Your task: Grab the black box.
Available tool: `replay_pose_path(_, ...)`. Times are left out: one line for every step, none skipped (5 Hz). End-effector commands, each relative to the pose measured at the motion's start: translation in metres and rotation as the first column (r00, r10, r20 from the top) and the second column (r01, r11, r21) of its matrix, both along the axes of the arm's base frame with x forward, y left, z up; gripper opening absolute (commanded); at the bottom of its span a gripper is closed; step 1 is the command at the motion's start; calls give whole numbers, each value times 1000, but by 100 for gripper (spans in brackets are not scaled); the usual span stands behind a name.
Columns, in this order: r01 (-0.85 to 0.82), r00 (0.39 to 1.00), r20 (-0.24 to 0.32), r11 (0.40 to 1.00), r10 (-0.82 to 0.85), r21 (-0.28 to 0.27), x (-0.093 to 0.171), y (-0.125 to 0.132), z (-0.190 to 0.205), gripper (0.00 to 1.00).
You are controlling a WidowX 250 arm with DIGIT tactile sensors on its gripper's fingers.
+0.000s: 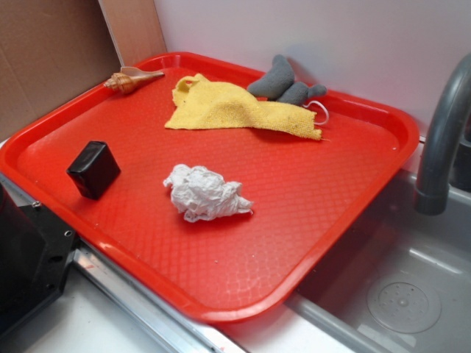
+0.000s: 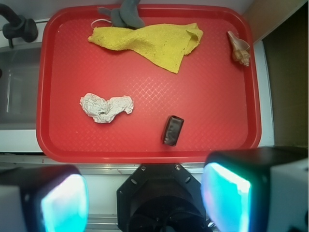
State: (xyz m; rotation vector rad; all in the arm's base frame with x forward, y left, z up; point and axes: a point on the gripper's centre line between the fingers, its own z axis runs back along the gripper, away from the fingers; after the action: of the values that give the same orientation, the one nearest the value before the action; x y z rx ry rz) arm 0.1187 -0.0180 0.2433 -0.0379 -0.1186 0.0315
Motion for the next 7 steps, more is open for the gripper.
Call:
replay_pose_path(0,1000,0,1000,0,0,0,0,0,100)
replay_pose_path(-100,993,-67,995,100,-3,12,11,-50,100)
replay_pose_path(-172,981,-76,983,177,69,16,22,-84,100)
replay_pose_path(-208,973,-70,969,218,130,12,30,-122,100)
replay_pose_path(-167,974,-127,976,185,141,11,40,-160,100)
replay_pose_path(-124,982,-125,982,142,141,17,45,-198,100)
replay_pose_path(-96,990,-96,989,107,114,23,46,-210,100)
